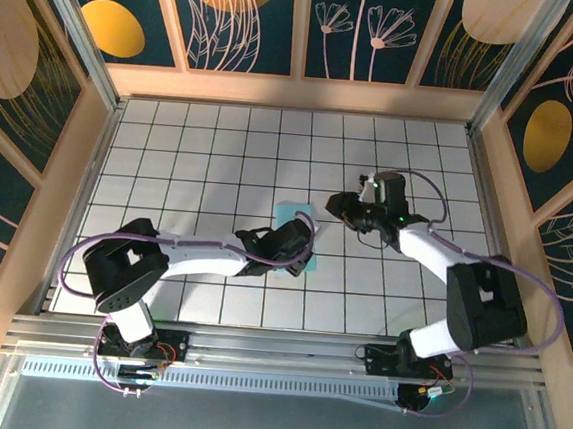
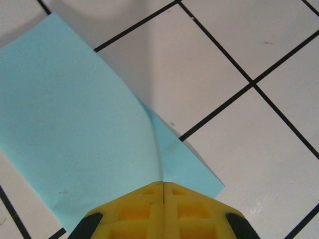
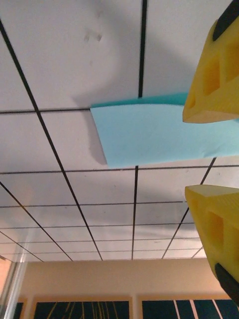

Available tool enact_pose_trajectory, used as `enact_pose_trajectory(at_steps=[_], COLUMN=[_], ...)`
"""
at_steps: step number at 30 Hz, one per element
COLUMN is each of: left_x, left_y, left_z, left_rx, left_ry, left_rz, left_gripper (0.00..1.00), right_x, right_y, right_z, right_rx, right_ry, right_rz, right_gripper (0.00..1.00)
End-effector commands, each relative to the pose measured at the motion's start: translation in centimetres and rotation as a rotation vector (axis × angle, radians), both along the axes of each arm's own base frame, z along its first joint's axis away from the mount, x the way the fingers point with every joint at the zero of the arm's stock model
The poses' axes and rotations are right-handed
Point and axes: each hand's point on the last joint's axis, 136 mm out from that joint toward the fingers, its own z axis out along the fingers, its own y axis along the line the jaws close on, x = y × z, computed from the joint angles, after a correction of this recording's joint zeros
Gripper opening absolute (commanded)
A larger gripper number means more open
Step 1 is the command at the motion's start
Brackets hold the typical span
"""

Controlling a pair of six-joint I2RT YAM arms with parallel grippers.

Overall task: Fold a paper plane with a square sheet of paper (fold left side to right side)
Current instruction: Fold the triangle a second time at the center of the table.

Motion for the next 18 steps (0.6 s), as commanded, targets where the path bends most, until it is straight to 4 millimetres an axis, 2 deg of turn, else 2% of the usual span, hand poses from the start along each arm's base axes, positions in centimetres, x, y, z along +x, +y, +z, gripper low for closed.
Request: enact_pose_trajectory(at_steps=[1,7,11,18], left_x=[-0.1,0.1,0.4,0.5], left_y=[-0.9,-0.9,-0.6,-0.4], left_z=[1.6,1.5,1.4,1.1], left_rx=[-0.153,-0.214,-0.232,-0.231], left_ry=[0.07,0.137,0.15,0.161], left_rz=[-0.004,0.005,0.027,0.038], left_gripper=[0.0,0.0,0.0,0.0], right_x=[-2.9,-7.1,-8.9,-8.8], right_y=[-1.8,-0.8,1.3,4.1], right_z=[-2.2,-4.3,-5.6,-6.5], right_rx=[-0.087,-0.046,-0.028,-0.016], right_ry=[0.048,0.129,0.16,0.165], right_rz=[0.014,0.076,0.124,0.168], right_gripper=[0.3,0.01,0.0,0.0])
